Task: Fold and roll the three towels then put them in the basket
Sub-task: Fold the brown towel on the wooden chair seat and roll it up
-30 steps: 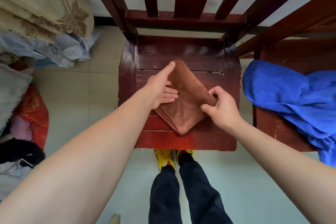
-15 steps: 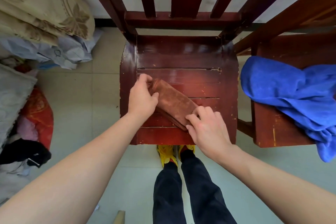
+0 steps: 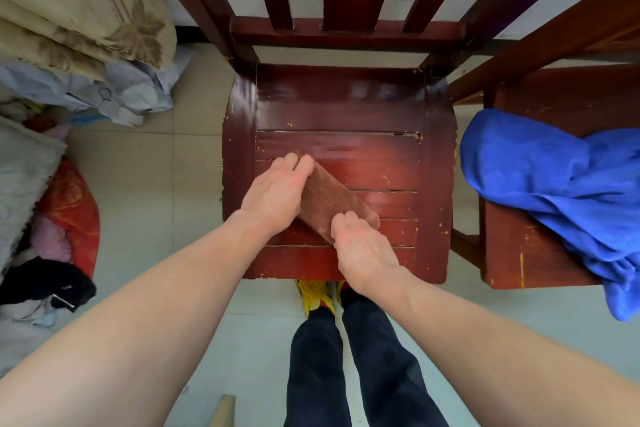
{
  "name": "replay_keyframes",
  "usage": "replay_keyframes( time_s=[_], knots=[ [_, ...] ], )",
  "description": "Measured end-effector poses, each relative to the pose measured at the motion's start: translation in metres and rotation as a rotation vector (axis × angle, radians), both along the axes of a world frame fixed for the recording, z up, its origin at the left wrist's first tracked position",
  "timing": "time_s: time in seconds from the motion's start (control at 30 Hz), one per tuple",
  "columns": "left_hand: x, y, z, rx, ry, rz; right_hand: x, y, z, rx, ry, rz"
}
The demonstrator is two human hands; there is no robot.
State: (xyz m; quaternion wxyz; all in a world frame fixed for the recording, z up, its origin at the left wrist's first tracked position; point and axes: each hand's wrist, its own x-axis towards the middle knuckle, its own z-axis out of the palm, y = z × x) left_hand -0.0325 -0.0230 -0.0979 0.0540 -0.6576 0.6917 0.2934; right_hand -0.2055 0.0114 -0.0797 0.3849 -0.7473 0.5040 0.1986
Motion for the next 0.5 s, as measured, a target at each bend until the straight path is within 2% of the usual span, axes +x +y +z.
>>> replay_keyframes(
  time_s=[0.17, 0.2, 0.27, 0.33, 0.5],
  knots=[
    [0.002, -0.015, 0.029, 0.231, -0.015, -0.073, -0.015, -0.012, 0.017, 0.126, -0.083, -0.056],
    [0.002, -0.017, 0.034, 0.206, -0.066, -0.133, -0.020, -0.012, 0.020, 0.084, -0.080, -0.079],
    [0.003, -0.021, 0.038, 0.026, -0.205, -0.281, -0.024, -0.012, 0.024, -0.104, -0.042, -0.129],
    [0.004, -0.027, 0.034, -0.075, -0.269, -0.374, -0.023, -0.014, 0.021, -0.226, 0.028, -0.156],
    [0.000, -0.036, 0.017, 0.048, -0.268, -0.574, -0.019, -0.010, 0.002, -0.112, 0.123, -0.281]
  ],
)
